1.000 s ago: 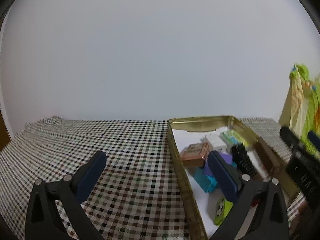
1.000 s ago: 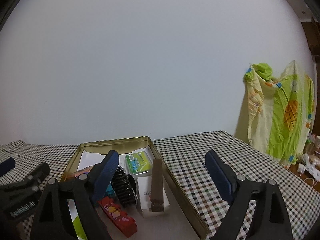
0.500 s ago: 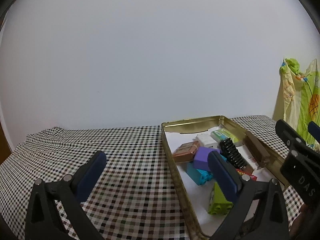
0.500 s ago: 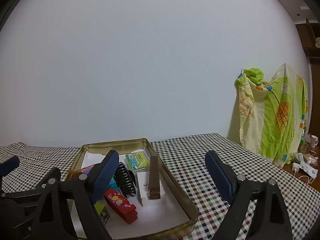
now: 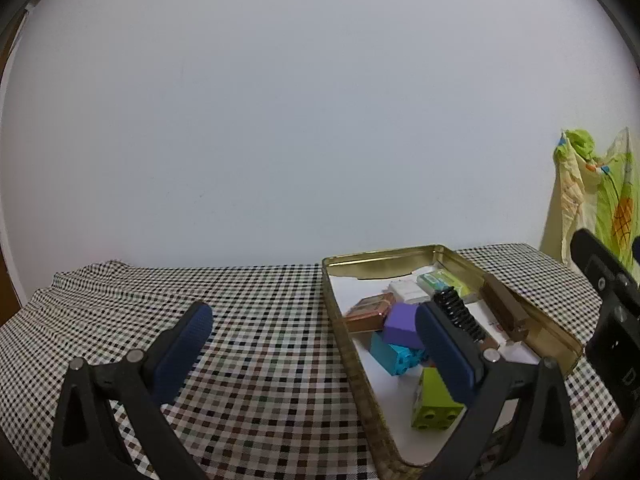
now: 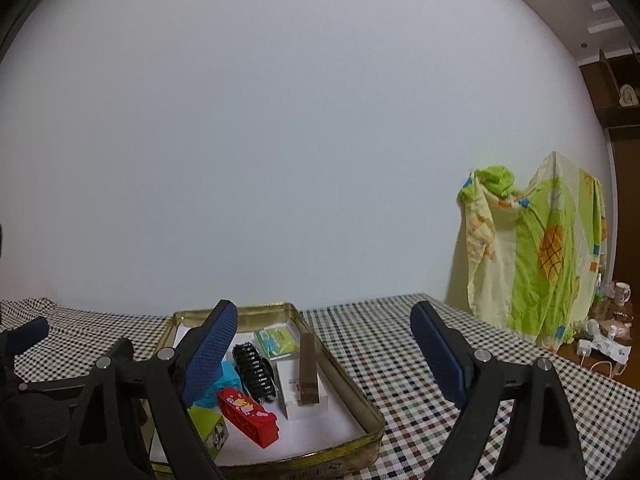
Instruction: Organize rigid objects
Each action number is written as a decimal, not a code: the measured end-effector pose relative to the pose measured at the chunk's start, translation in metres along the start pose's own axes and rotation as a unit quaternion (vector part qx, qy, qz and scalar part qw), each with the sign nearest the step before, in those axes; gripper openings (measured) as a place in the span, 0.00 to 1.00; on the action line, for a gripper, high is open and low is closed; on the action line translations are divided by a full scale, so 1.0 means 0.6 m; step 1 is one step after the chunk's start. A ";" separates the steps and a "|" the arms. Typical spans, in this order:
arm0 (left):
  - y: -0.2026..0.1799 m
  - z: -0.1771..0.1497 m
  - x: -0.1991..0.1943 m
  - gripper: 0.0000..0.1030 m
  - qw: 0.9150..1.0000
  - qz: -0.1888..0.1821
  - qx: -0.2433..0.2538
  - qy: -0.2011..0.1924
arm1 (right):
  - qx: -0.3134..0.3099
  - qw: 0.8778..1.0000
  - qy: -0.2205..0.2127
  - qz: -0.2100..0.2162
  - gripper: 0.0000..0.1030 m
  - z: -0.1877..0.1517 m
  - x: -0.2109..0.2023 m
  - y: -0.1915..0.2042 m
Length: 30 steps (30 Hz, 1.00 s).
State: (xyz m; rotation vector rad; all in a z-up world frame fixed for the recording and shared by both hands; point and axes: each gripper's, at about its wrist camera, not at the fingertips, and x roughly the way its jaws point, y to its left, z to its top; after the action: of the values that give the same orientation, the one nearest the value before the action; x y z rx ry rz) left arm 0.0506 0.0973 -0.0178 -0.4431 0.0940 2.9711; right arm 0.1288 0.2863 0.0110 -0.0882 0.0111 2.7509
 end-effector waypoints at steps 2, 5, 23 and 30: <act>-0.002 0.002 0.000 1.00 1.000 0.001 0.003 0.000 | -0.003 1.000 -0.001 -0.003 0.91 0.001 -0.004 0.002; -0.001 0.003 0.002 1.00 1.000 0.002 0.003 0.000 | -0.003 1.000 -0.002 0.000 0.91 0.004 -0.005 0.000; 0.008 0.004 0.004 1.00 1.000 -0.006 -0.006 0.015 | -0.004 1.000 0.000 0.005 0.92 0.008 -0.022 -0.007; 0.012 0.003 0.013 1.00 0.999 -0.008 -0.014 0.029 | -0.003 1.000 0.005 0.001 0.92 0.007 -0.016 -0.012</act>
State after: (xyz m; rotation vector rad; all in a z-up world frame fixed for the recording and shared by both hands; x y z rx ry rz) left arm 0.0421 0.0913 -0.0183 -0.5296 0.0540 2.9475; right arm 0.1401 0.2895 0.0160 -0.1030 0.0064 2.7523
